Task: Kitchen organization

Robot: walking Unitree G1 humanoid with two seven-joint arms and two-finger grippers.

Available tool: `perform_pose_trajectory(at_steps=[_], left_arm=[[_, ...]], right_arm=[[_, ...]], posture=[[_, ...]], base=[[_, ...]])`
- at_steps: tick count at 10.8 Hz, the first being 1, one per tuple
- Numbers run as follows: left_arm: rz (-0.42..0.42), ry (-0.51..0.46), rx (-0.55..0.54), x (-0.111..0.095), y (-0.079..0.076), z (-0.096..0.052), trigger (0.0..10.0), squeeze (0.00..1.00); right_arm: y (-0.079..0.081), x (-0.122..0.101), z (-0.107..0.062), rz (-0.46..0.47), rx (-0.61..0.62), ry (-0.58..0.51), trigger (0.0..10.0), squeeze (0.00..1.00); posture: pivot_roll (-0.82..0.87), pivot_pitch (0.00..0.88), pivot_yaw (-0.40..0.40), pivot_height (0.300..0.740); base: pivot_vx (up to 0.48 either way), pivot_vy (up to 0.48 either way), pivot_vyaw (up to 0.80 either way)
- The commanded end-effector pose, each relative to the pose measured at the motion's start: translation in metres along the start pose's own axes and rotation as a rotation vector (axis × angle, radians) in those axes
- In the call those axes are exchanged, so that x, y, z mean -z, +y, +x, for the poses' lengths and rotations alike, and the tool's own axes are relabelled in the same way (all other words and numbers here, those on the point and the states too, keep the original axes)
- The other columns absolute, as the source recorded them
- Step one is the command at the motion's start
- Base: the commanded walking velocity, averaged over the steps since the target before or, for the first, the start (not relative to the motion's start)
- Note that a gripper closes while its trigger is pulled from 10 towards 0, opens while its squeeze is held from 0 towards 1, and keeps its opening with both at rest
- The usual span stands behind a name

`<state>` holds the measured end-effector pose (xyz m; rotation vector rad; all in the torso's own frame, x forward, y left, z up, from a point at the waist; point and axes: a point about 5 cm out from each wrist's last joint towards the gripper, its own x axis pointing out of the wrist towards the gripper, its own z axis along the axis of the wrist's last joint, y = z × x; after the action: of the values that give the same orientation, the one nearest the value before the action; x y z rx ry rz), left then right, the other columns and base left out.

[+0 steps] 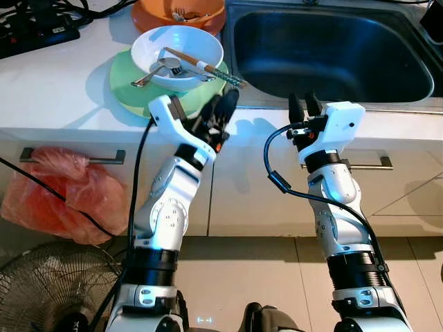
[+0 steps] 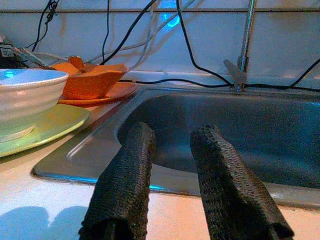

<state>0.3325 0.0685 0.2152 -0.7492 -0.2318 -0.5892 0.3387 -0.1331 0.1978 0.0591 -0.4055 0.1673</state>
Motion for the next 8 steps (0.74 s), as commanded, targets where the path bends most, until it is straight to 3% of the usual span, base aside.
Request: perform_pose_trajectory(at_steps=[1, 4, 8], left_arm=[[-0.056, -0.033, 0.095, 0.000, -0.028, 0.021, 10.0, 0.00], [-0.061, -0.035, 0.149, -0.002, -0.036, 0.024, 10.0, 0.00], [-0.051, -0.019, 0.245, -0.002, -0.047, 0.017, 10.0, 0.00]], right_arm=[[-0.002, 0.000, -0.002, 0.005, 0.004, -0.007, 10.0, 0.00], [-0.001, 0.000, -0.002, 0.006, 0.002, -0.008, 10.0, 0.00], [-0.001, 0.000, -0.002, 0.006, 0.002, -0.008, 10.0, 0.00]], posture=[[0.17, 0.201, -0.041, 0.740], [0.16, 0.202, -0.040, 0.740], [0.17, 0.204, -0.041, 0.740]], base=[[0.000, 0.000, 0.00], [0.000, 0.000, 0.00], [0.000, 0.000, 0.00]])
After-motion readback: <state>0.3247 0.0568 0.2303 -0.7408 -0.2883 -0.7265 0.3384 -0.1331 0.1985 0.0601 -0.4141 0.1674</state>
